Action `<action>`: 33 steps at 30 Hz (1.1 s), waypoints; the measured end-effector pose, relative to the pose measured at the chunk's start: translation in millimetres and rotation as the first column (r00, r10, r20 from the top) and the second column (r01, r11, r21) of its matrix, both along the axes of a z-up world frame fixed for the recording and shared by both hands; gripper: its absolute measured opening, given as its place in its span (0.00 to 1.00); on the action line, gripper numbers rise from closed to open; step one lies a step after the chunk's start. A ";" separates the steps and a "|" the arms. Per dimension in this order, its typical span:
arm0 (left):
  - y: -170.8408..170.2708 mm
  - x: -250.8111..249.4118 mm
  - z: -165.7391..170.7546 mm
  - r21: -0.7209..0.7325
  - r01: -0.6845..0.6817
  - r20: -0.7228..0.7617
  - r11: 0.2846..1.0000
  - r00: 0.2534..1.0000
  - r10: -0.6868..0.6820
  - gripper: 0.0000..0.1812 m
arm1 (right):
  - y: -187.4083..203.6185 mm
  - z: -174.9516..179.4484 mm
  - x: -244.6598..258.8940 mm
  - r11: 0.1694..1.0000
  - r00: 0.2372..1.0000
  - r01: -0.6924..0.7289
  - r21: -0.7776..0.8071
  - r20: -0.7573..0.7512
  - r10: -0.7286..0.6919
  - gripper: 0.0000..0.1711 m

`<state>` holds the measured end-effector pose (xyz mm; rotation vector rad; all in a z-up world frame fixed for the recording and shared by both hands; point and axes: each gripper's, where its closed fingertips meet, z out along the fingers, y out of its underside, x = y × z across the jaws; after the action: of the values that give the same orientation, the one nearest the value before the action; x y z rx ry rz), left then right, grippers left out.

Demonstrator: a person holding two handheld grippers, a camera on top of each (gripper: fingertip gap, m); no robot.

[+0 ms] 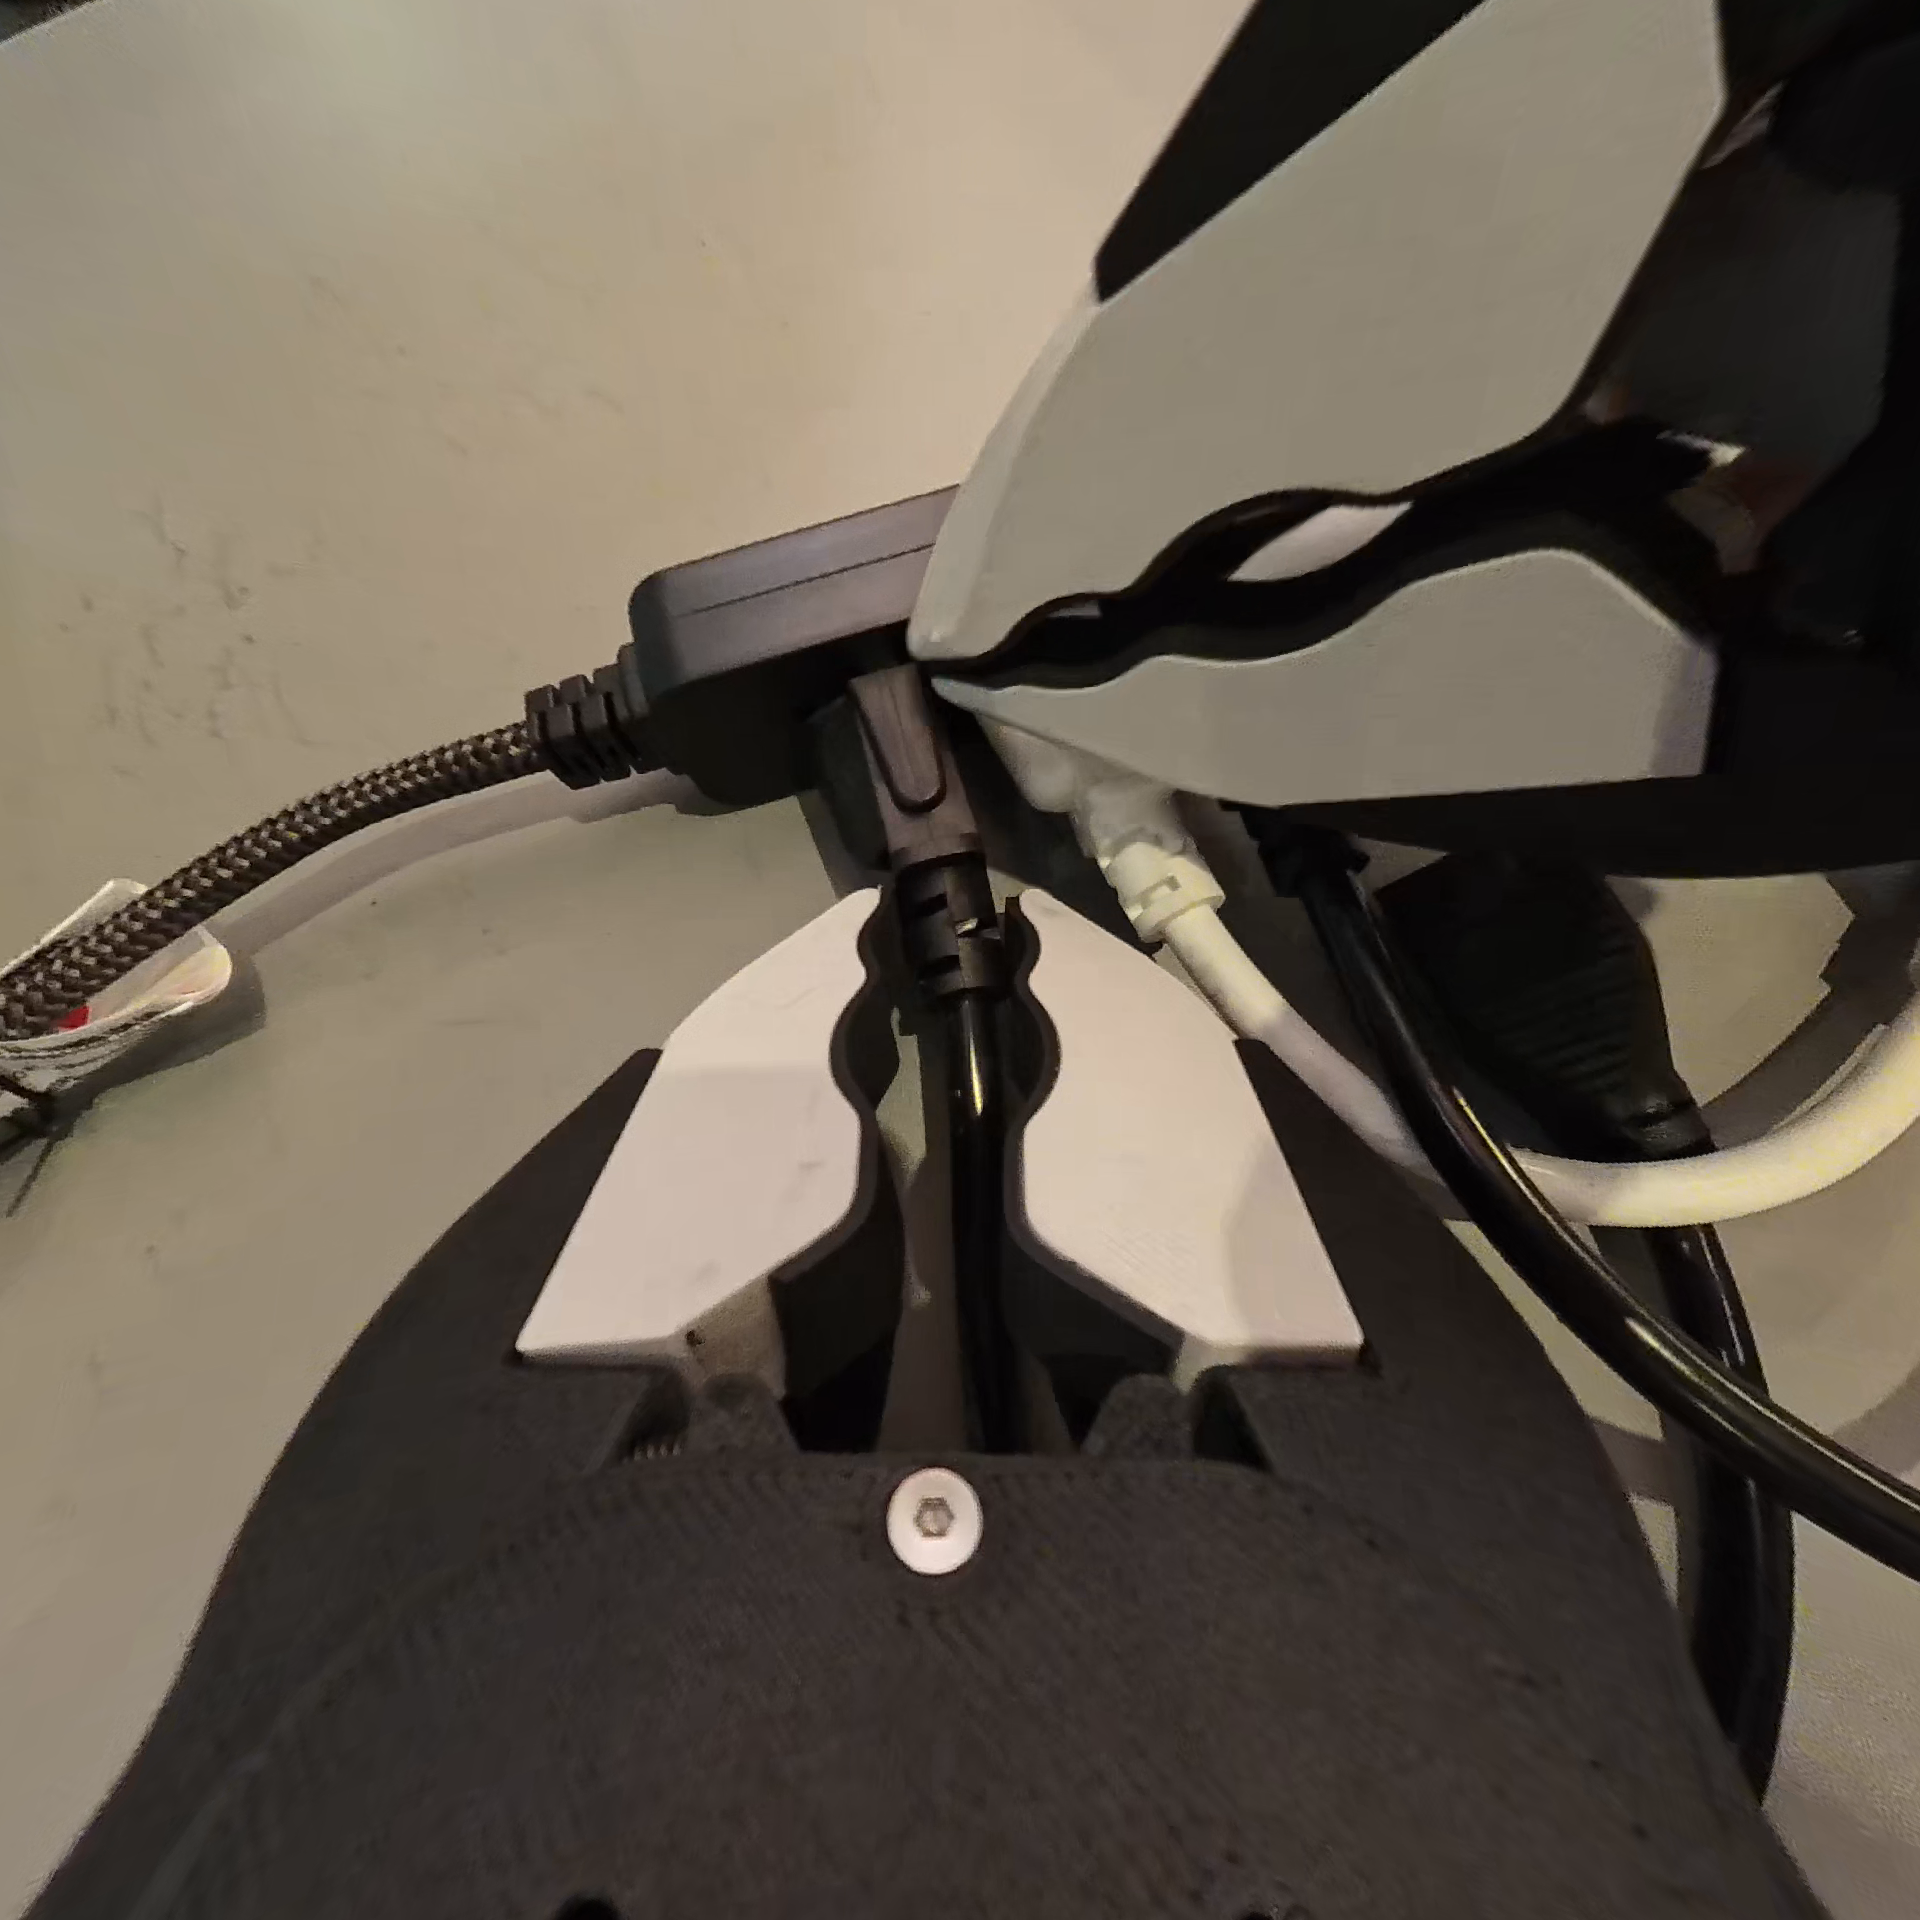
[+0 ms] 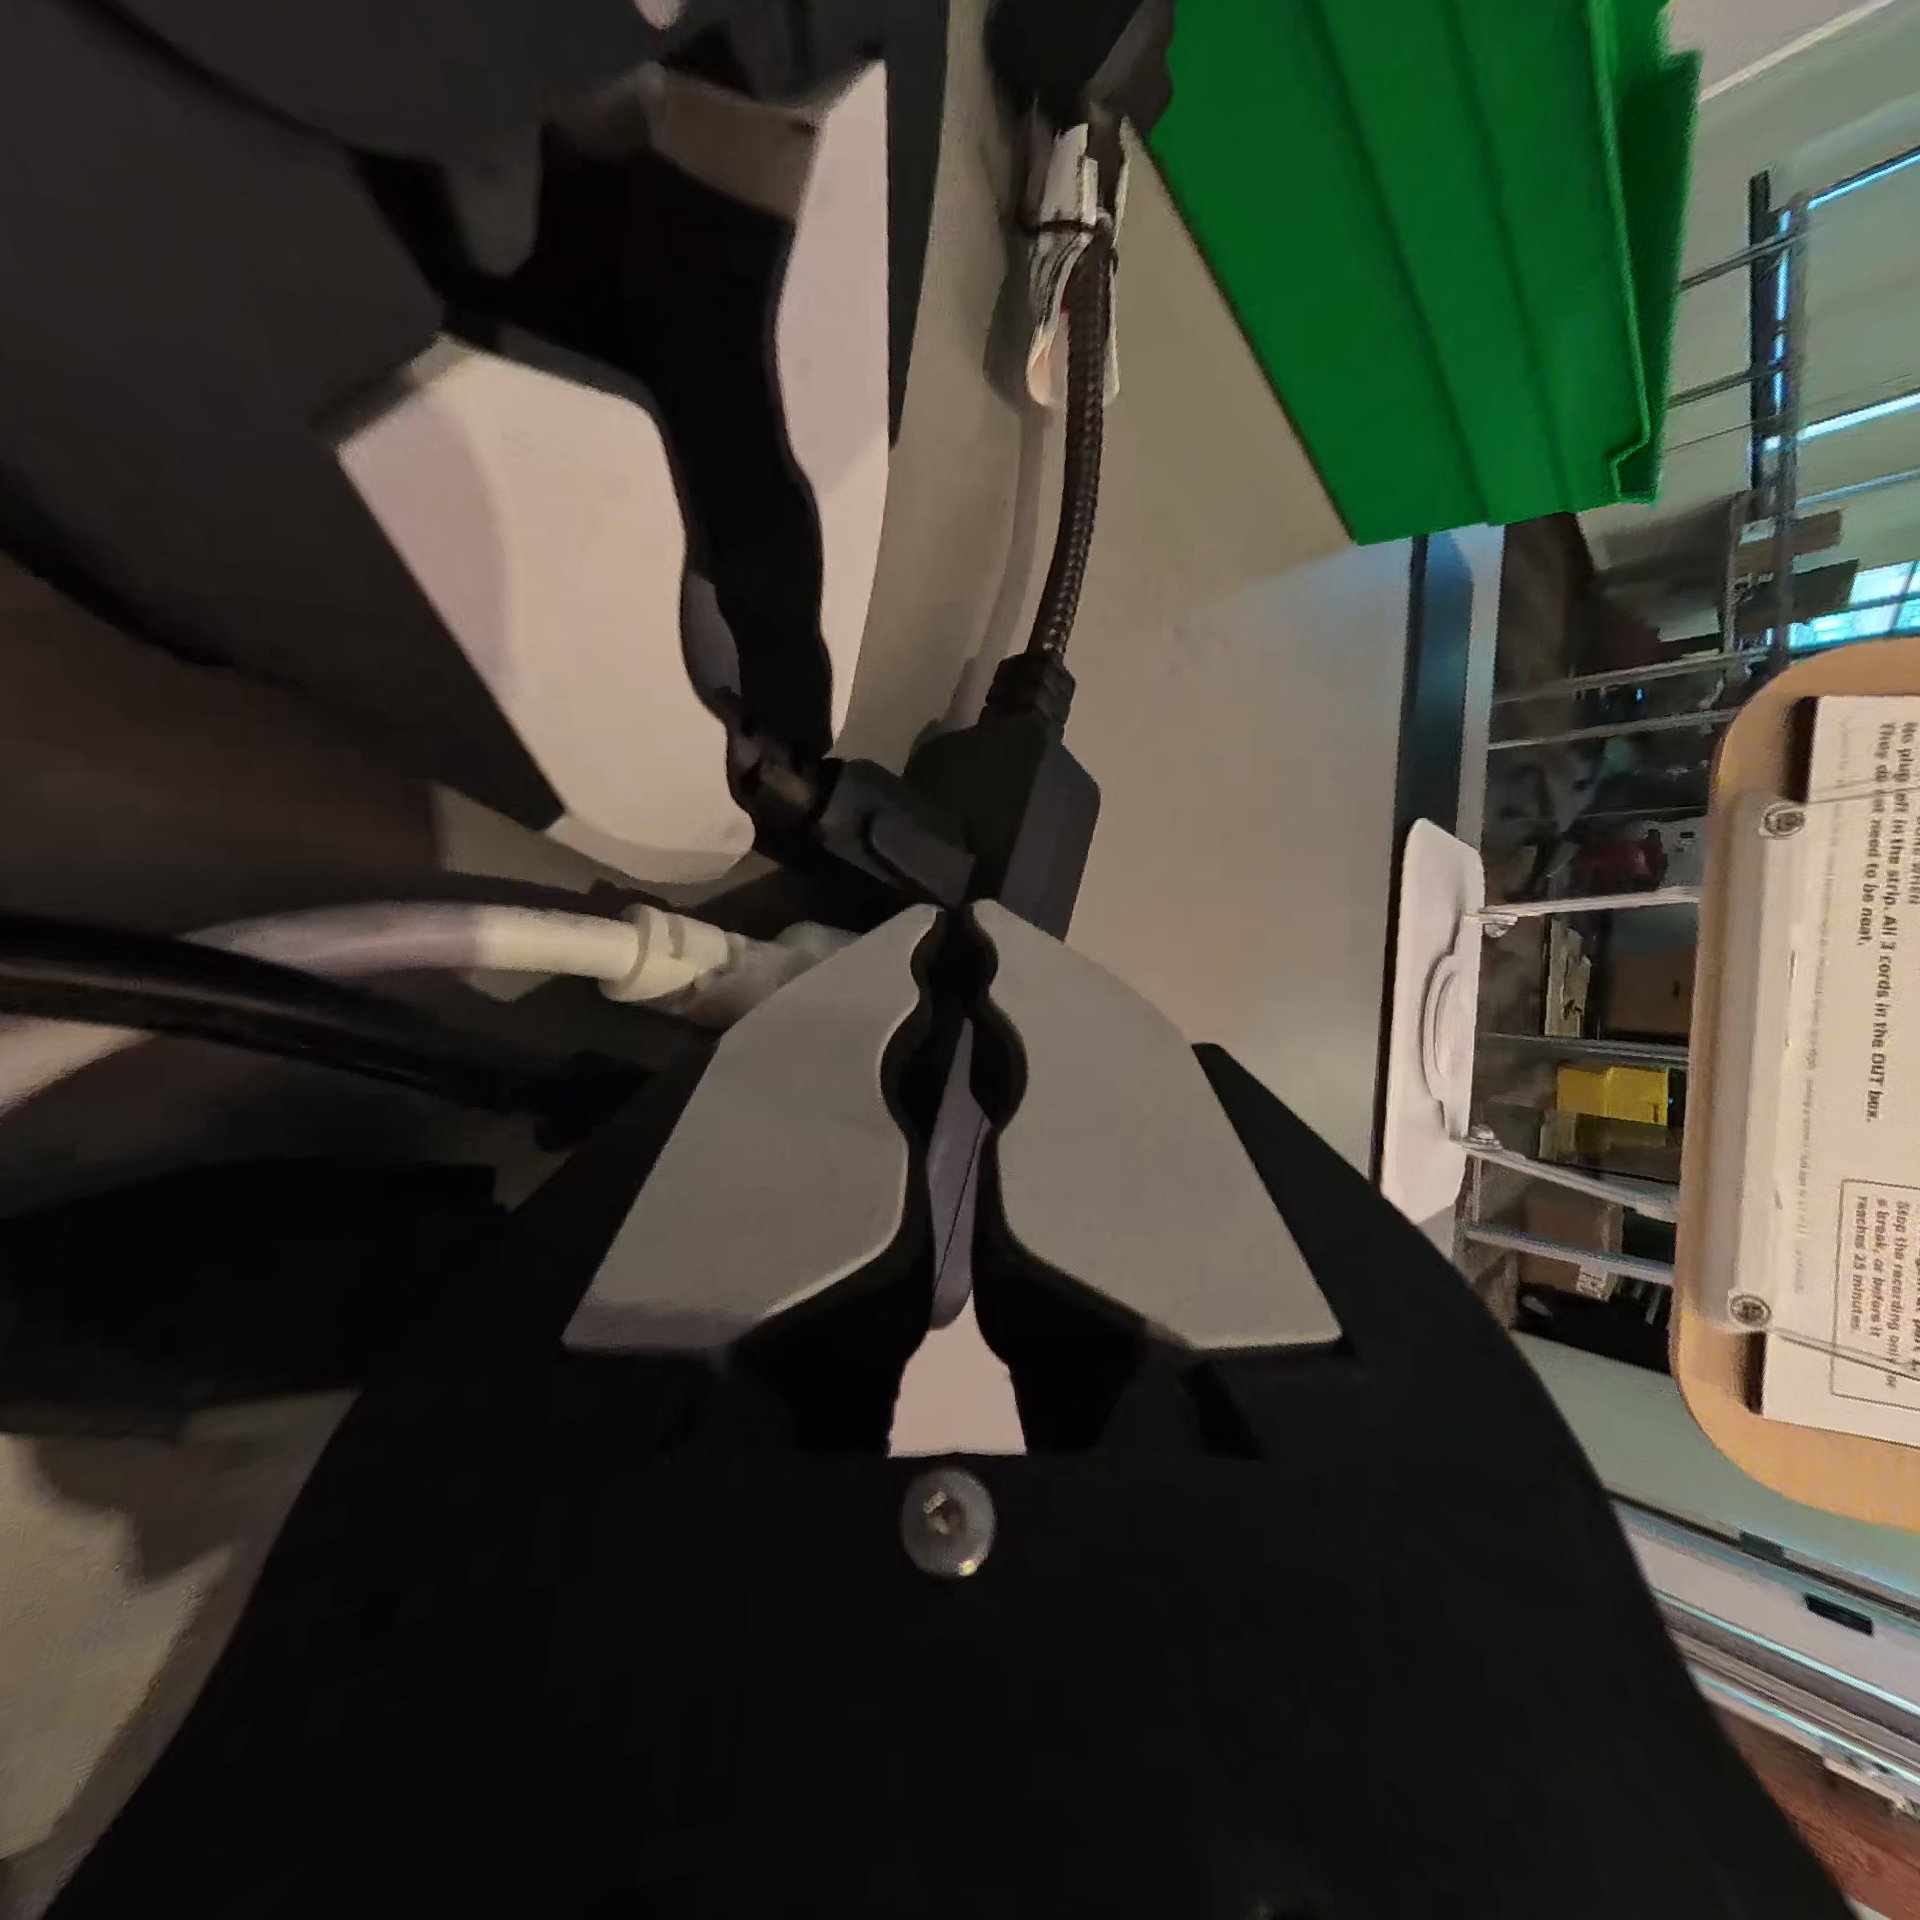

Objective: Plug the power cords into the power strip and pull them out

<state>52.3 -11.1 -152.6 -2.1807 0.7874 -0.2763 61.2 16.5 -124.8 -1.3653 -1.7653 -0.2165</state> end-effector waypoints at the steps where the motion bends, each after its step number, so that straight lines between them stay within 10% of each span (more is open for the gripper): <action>1: 0.3 -0.3 -0.2 -0.002 -0.006 0.000 1.000 1.000 0.006 0.09 | 0.6 -0.5 -0.9 1.000 1.000 0.003 0.006 0.019 -0.003 0.01; 33: -17.7 -8.8 -1.1 -0.016 -0.054 0.020 0.998 0.998 0.055 0.07 | -3.8 -2.5 -0.3 0.998 0.995 0.064 0.027 0.071 -0.066 0.03</action>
<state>43.6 -28.8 -153.7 -2.2068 0.7154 -0.2777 60.8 12.7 -127.3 -1.4140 -1.7725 -0.3260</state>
